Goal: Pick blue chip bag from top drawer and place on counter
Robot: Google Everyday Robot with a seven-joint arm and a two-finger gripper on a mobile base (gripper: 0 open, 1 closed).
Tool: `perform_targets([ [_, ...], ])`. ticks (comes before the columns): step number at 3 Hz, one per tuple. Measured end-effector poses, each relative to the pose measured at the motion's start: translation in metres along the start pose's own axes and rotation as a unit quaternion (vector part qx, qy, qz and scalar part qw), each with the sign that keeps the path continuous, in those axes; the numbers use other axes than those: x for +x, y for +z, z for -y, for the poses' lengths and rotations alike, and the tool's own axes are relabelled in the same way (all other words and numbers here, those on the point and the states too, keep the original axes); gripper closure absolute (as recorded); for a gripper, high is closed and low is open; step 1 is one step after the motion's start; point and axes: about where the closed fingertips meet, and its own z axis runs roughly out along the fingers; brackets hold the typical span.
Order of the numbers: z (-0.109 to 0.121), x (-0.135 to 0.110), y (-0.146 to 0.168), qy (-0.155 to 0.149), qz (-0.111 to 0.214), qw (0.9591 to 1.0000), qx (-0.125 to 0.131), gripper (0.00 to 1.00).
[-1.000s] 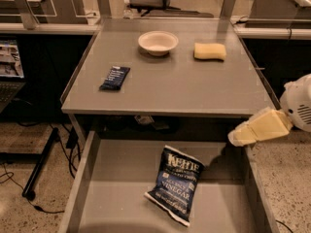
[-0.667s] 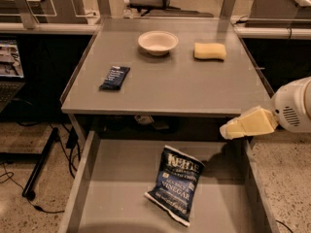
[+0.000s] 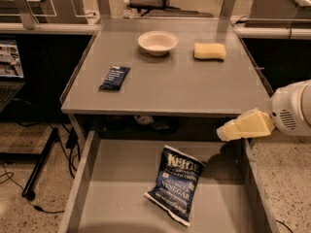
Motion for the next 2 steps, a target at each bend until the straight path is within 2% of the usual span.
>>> perform_targets([
  [1, -0.029, 0.038, 0.030, 0.023, -0.028, 0.9988, -0.032, 0.00],
  [2, -0.069, 0.094, 0.067, 0.053, -0.074, 0.9945, -0.051, 0.00],
])
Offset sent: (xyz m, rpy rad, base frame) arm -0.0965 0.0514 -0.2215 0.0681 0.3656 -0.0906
